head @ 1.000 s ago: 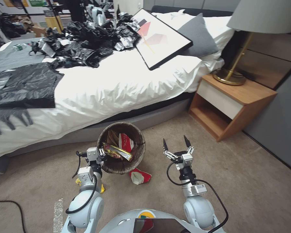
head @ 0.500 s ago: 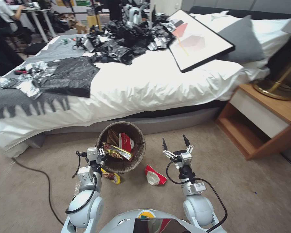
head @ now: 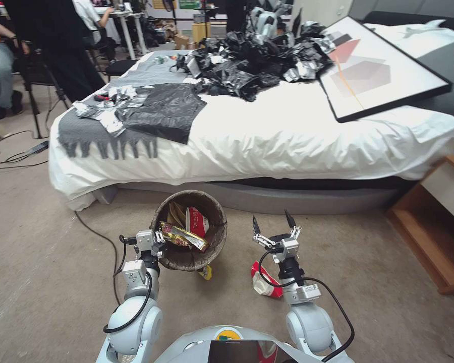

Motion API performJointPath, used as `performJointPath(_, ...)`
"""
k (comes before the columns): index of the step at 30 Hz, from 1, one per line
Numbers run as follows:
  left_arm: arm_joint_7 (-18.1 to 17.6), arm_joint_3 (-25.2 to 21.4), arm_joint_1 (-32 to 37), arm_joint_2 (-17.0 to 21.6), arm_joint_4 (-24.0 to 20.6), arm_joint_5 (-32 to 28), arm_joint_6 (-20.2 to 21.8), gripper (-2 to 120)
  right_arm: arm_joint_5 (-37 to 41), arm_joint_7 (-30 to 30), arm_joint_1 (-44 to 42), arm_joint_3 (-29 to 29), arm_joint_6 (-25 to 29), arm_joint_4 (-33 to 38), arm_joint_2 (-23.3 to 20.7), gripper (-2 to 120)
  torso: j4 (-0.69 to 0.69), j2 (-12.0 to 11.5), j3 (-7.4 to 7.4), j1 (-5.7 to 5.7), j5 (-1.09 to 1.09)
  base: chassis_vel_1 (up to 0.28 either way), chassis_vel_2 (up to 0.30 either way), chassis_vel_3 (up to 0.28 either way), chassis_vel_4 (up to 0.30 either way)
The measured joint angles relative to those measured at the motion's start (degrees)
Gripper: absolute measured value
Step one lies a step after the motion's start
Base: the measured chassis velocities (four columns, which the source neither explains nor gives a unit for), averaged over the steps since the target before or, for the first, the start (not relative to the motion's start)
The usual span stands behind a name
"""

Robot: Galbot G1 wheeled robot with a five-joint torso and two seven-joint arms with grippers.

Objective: Pick up the trash bin, then pick up the garbage from the floor and place it into the trash bin.

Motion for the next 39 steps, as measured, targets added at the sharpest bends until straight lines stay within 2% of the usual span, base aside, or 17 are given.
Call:
performJointPath(10, 0.1, 0.4, -0.7, 0.1, 0.3, 0.9, -0.6, 2, -1.0, 0.0, 0.0, 0.3, -1.4, 0.0, -0.6, 100, -0.02, 0.0, 0.00, 0.00, 0.00, 0.007, 0.004, 0.005, 0.005)
performJointPath(12, 0.1, 0.5, -0.8, 0.2, 0.3, 0.9, -0.6, 2, -1.2, 0.9, -0.2, 0.3, -6.3, 0.5, -1.4, 100, -0.02, 0.0, 0.00, 0.00, 0.00, 0.000, 0.000, 0.000, 0.000)
performJointPath(13, 0.1, 0.5, -0.8, 0.2, 0.3, 0.9, -0.6, 2, -1.2, 0.9, -0.2, 0.3, -6.3, 0.5, -1.4, 100, -0.02, 0.0, 0.00, 0.00, 0.00, 0.000, 0.000, 0.000, 0.000)
performJointPath(16, -0.1, 0.4, -0.8, 0.2, 0.3, 0.9, -0.6, 2, -0.3, 2.8, -0.1, 0.2, -15.6, 1.2, -2.8, 100, -0.02, 0.0, 0.00, 0.00, 0.00, 0.000, 0.000, 0.000, 0.000)
performJointPath(17, -0.1, 0.4, -0.8, 0.2, 0.3, 0.9, -0.6, 2, -0.3, 2.8, -0.1, 0.2, -15.6, 1.2, -2.8, 100, -0.02, 0.0, 0.00, 0.00, 0.00, 0.000, 0.000, 0.000, 0.000)
performJointPath(19, -0.2, 0.2, -0.8, 0.3, 0.3, 0.8, -0.6, 2, -0.1, 3.5, 0.5, 0.2, -20.6, 1.1, -3.5, 100, -0.01, 0.0, 0.00, 0.00, 0.00, 0.000, 0.000, 0.000, 0.000)
performJointPath(20, -0.2, 0.2, -0.8, 0.3, 0.3, 0.8, -0.6, 2, -0.1, 3.5, 0.5, 0.2, -20.6, 1.1, -3.5, 100, -0.01, 0.0, 0.00, 0.00, 0.00, 0.000, 0.000, 0.000, 0.000)
performJointPath(22, -0.5, -0.1, -0.9, 0.4, 0.3, 0.5, -0.6, 2, 0.8, 3.8, 1.1, 0.1, -26.3, 0.9, -4.0, 100, -0.01, 0.0, 0.00, 0.00, 0.00, 0.000, 0.000, 0.000, 0.000)
performJointPath(23, -0.5, -0.1, -0.9, 0.4, 0.3, 0.5, -0.6, 2, 0.8, 3.8, 1.1, 0.1, -26.3, 0.9, -4.0, 100, -0.01, 0.0, 0.00, 0.00, 0.00, 0.000, 0.000, 0.000, 0.000)
performJointPath(25, -0.6, -0.2, -1.0, 0.5, 0.3, 0.3, -0.5, 2, 2.0, 3.8, 1.8, -0.3, -31.7, 0.0, -4.6, 100, -0.01, 0.0, 0.00, 0.00, 0.00, 0.000, 0.000, 0.000, 0.000)
performJointPath(27, -0.6, -0.2, -1.0, 0.5, 0.3, 0.2, -0.5, 2, 2.6, 3.8, 2.1, -0.6, -33.6, -0.5, -5.1, 100, 0.00, 0.0, 0.00, 0.00, 0.01, 0.000, 0.000, 0.000, 0.000)
performJointPath(30, -0.7, -0.3, -1.2, 0.5, 0.2, 0.1, -0.5, 2, 6.2, 3.8, 2.4, -2.2, -40.3, -1.4, -7.5, 100, -0.01, 0.0, 0.00, 0.00, 0.01, 0.000, 0.000, 0.000, 0.000)
performJointPath(31, -0.7, -0.3, -1.2, 0.5, 0.2, 0.1, -0.5, 2, 6.2, 3.8, 2.4, -2.2, -40.3, -1.4, -7.5, 100, -0.01, 0.0, 0.00, 0.00, 0.01, 0.000, 0.000, 0.000, 0.000)
performJointPath(34, -0.7, -0.2, -1.3, 0.4, 0.7, -0.1, -0.5, 2, 8.9, 3.7, 2.3, -3.5, -44.7, -2.4, -9.6, 100, -0.01, 0.0, 0.00, 0.00, 0.00, 0.000, 0.000, 0.000, 0.000)
performJointPath(39, -0.7, 0.0, -1.3, 0.4, 0.8, -0.2, -0.5, 2, 9.5, 3.6, 2.1, -4.0, -45.8, -3.3, -10.3, 100, -0.01, 0.0, 0.00, 0.00, 0.00, 0.000, 0.000, 0.000, 0.000)
